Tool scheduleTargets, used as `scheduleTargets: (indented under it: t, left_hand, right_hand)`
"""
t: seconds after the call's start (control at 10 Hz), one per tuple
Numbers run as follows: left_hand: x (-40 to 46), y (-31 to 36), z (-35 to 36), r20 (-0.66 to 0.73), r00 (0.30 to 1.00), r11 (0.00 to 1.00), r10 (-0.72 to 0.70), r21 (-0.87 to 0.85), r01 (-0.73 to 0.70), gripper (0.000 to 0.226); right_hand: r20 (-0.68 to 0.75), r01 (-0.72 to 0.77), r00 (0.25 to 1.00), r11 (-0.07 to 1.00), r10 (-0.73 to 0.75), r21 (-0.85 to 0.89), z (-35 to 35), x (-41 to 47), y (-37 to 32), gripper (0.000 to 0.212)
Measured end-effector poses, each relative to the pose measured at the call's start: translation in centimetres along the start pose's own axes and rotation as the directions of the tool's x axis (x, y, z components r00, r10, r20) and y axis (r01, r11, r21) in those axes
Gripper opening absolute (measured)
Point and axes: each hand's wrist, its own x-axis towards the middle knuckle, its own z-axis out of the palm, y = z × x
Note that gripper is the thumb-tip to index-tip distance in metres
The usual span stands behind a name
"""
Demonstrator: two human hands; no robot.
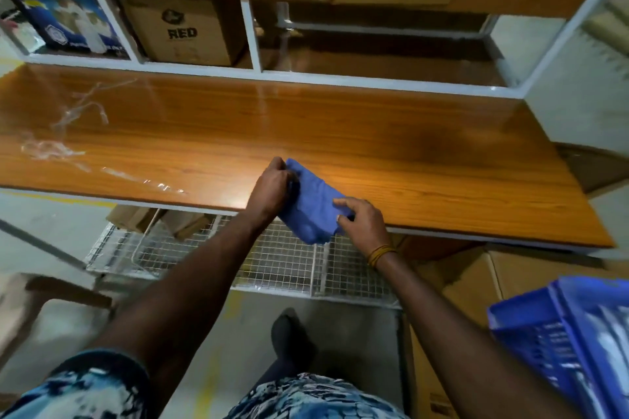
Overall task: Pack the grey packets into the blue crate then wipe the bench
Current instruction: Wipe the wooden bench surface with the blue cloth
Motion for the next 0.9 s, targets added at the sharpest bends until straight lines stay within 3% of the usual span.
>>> scheduleTargets:
  t: [0.1,0.2,0.3,0.5,0.6,0.7,0.8,0.9]
  left_hand:
    - [2.6,0.7,1.1,0.039,0.998,0.993,0.043,0.106,-0.047,0.012]
    - [5.7,1.0,2.5,0.147,0.974,0.972,0.171,0.138,-0.192,0.012]
    - [9.1,0.7,4.5,0.269,0.941,0.940,0.206,0.212,-0.267,0.017]
    - [13.9,2.1,8.7,0.451,0.815,0.837,0.363,0.226,-0.498,0.028]
    - [15.8,2.4,10.8,0.539,0.735,0.793,0.412,0.185,-0.580,0.027]
    - [16.5,4.1,12.8,0.608,0.604,0.703,0.515,0.103,-0.704,0.036]
    - [16.9,4.4,14.0,0.638,0.538,0.633,0.551,0.101,-0.768,0.025]
    - [17.1,3.8,13.9,0.553,0.578,0.633,0.600,0.113,-0.766,0.018]
  right_hand:
    - [0.051,-0.049,0.997,0.998,0.052,-0.046,-0.3,1.1,0.6,0.043]
    - [0.043,-0.106,0.993,0.991,0.110,-0.084,-0.5,2.3,1.6,0.041]
    - [-0.020,-0.181,0.983,0.975,0.180,-0.129,-0.6,3.3,2.4,0.035]
    - [-0.371,-0.347,0.906,0.859,0.204,-0.377,-1.5,4.7,3.9,0.032]
    - [-0.367,-0.327,0.911,0.873,0.189,-0.363,-1.9,6.1,5.3,0.043]
    - [-0.317,-0.289,0.932,0.886,0.174,-0.362,-1.0,7.0,6.5,0.053]
    - [-0.265,-0.288,0.945,0.868,0.190,-0.405,0.6,7.0,7.7,0.066]
    - [-0.314,-0.306,0.935,0.827,0.167,-0.471,1.8,7.2,7.9,0.070]
